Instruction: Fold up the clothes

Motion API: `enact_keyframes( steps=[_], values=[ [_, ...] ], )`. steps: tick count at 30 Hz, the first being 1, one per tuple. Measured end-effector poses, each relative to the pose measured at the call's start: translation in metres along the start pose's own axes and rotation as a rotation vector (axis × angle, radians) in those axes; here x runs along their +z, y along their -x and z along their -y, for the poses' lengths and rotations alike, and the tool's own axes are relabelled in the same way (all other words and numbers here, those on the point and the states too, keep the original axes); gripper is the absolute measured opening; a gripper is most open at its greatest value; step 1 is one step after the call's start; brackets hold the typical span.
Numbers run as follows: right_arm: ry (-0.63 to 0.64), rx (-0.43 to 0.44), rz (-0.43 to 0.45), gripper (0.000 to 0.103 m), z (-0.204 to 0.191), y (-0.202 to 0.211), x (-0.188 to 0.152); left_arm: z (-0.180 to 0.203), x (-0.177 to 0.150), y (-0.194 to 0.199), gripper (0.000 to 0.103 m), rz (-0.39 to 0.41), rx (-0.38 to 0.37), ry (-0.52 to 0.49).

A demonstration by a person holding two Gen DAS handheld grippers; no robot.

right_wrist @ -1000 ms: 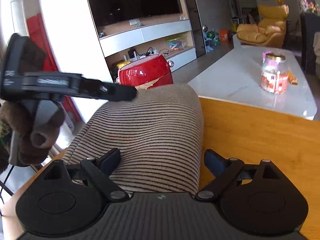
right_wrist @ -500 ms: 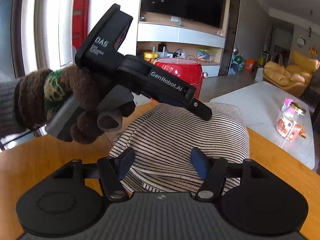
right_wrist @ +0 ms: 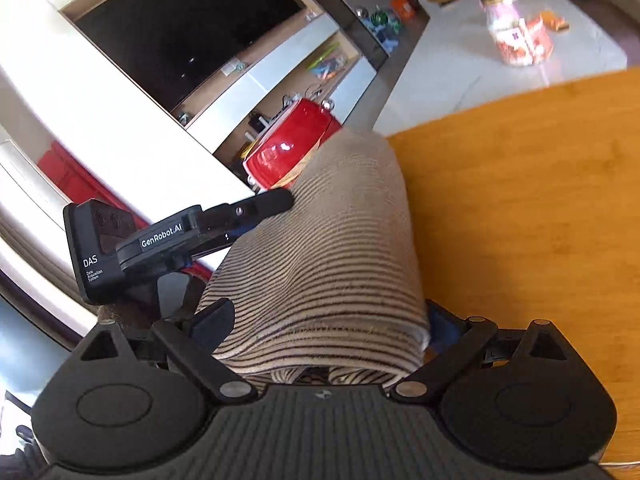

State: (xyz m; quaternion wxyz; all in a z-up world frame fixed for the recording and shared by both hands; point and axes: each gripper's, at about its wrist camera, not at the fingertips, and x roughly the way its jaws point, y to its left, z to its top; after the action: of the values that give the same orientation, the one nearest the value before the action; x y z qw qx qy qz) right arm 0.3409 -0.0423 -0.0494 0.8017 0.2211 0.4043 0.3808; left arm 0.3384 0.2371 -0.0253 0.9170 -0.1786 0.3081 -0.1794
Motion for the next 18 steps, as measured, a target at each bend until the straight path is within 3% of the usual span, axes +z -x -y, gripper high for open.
enact_keyframes(
  steps=[2,4,8,11,17,18],
  values=[
    [0.061,-0.034,0.014,0.081,-0.011,-0.001,0.001,-0.001,0.000,0.000,0.078,0.000,-0.002,0.006],
    [0.118,-0.015,0.054,0.065,-0.023,0.007,0.004,-0.002,0.001,0.000,0.081,-0.001,0.003,0.011],
    [0.194,-0.043,0.049,0.064,-0.031,0.023,0.001,-0.007,0.001,0.000,0.083,0.005,-0.008,0.043],
    [0.222,-0.133,0.013,0.064,-0.020,0.014,-0.013,-0.003,-0.001,-0.001,0.083,0.008,-0.005,0.031],
    [0.255,-0.168,0.060,0.067,-0.021,0.025,-0.023,0.034,-0.005,0.023,0.085,0.039,0.127,-0.085],
    [0.277,-0.178,0.063,0.067,-0.024,0.027,-0.025,0.040,-0.011,0.034,0.092,0.048,0.138,-0.084]
  ],
)
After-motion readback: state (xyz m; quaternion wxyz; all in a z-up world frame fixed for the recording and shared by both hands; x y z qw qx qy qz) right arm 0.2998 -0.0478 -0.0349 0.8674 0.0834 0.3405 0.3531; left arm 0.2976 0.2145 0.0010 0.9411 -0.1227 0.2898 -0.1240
